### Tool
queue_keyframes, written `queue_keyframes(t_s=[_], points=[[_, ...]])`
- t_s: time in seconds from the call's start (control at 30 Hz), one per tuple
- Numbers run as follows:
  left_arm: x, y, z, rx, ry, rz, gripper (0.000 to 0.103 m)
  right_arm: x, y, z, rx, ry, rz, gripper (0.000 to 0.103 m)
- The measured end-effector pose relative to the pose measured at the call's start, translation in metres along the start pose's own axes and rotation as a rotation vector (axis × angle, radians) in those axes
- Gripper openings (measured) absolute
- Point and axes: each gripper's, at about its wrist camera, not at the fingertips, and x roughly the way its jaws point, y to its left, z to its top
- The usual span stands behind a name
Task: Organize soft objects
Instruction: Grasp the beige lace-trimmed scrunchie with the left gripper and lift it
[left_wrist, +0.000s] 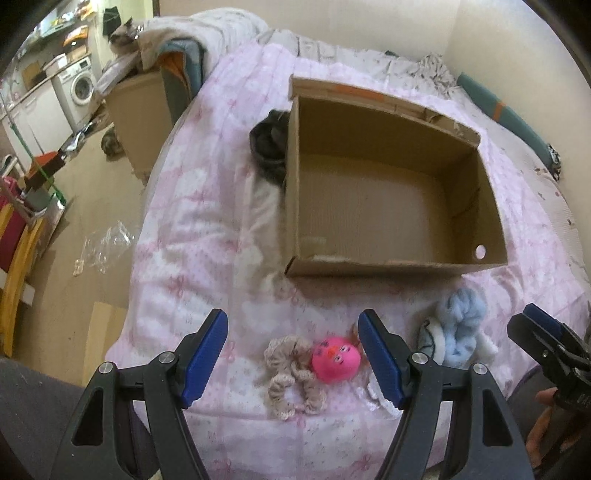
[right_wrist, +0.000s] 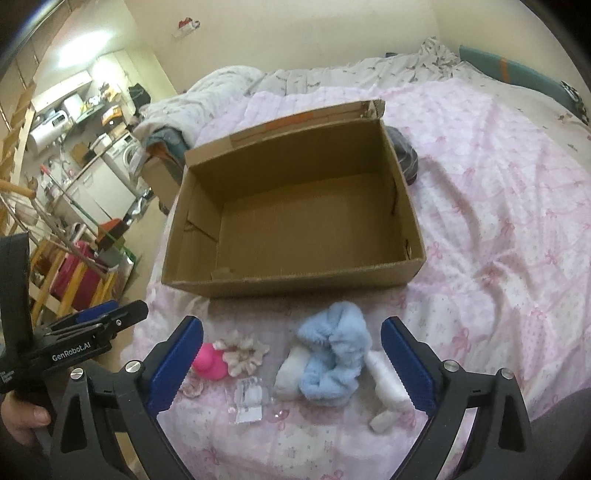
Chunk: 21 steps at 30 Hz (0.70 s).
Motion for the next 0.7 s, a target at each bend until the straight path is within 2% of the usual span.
queue_keyframes(t_s=[0.2, 0.3, 0.43, 0.53, 0.57, 0.63, 0.7], points=[[0.018, 0.019, -0.007, -0.076, 0.092, 0.038, 0.071, 0.011, -0.004, -0.005, 0.026, 0.052, -0.019, 0.103], [0.028, 0.036, -0.010, -0.159, 0.141, 0.049, 0.071, 0.012, -0.004, -0.004, 0.025, 0.049, -0.028, 0.103], [0.055, 0.040, -0.020, -0.193, 0.291, 0.006, 0.071, 0.020, -0.005, -0.005, 0.032, 0.077, -0.030, 0.103], [0.070, 0.032, -0.028, -0.177, 0.361, -0.035, 0.070, 0.025, -0.006, -0.005, 0.046, 0.091, -0.024, 0.103], [0.075, 0.025, -0.031, -0.145, 0.383, -0.040, 0.070, 0.026, -0.007, -0.005, 0.051, 0.095, -0.023, 0.103], [0.083, 0.011, -0.037, -0.058, 0.408, -0.008, 0.071, 0.029, -0.007, -0.005, 0.060, 0.106, -0.017, 0.103], [0.089, 0.002, -0.041, -0.015, 0.421, 0.007, 0.070, 0.032, -0.008, -0.005, 0.067, 0.117, -0.007, 0.103]])
